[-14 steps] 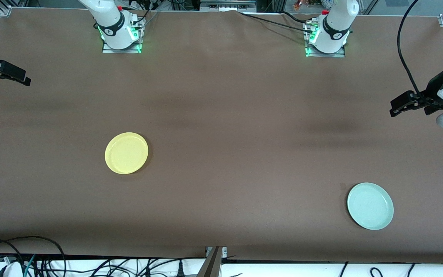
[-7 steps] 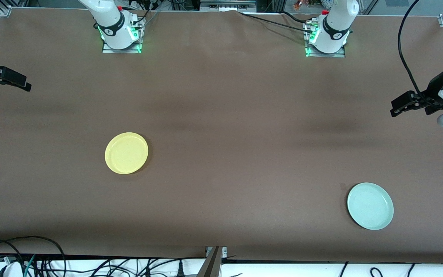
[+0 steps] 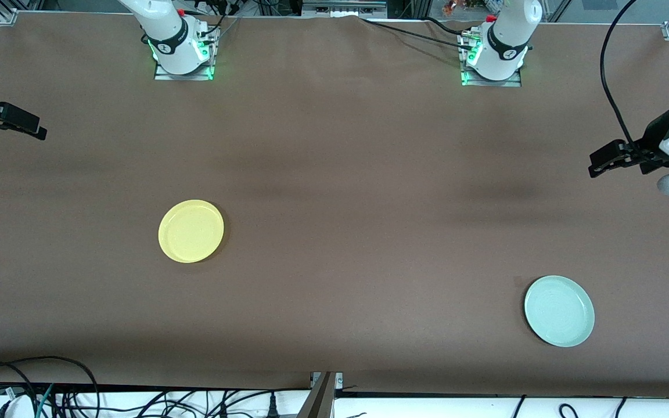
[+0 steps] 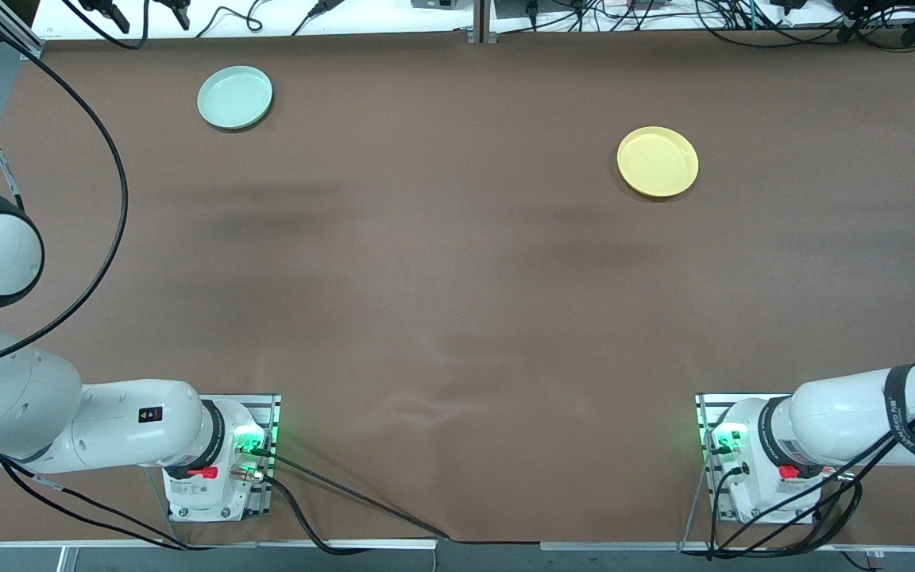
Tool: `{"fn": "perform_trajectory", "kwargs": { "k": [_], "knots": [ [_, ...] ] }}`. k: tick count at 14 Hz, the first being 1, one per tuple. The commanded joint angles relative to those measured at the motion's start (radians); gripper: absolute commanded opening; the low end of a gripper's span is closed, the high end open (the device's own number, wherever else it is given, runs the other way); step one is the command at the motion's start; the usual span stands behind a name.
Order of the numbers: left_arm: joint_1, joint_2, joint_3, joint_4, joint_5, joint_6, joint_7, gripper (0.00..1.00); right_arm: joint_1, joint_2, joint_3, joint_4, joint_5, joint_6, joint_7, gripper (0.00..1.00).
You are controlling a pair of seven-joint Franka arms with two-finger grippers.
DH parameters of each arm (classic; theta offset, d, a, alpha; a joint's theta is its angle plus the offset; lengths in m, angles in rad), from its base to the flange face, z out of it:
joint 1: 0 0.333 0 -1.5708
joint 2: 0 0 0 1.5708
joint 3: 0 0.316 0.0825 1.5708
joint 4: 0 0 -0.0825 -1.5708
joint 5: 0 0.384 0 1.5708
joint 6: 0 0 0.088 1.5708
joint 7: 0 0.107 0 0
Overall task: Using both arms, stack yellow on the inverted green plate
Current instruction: 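Move the left gripper toward the pale green plate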
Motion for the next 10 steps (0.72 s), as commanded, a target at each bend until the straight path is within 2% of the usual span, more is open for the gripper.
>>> {"fn": "perform_trajectory", "kwargs": {
  "k": [1,3,10],
  "knots": [
    [0.031,0.124,-0.001,0.016,0.040,0.026,0.016,1.00,-0.002,0.001,0.004,0.009,-0.009,0.002,0.004,1.00],
    [0.037,0.190,-0.001,0.005,0.092,0.153,0.016,1.00,-0.002,0.001,0.004,0.009,-0.008,0.005,0.004,1.00],
    [0.125,0.436,-0.001,0.014,0.102,0.491,0.016,1.00,-0.002,0.001,0.004,0.007,-0.006,0.007,0.006,1.00]
  ]
}}
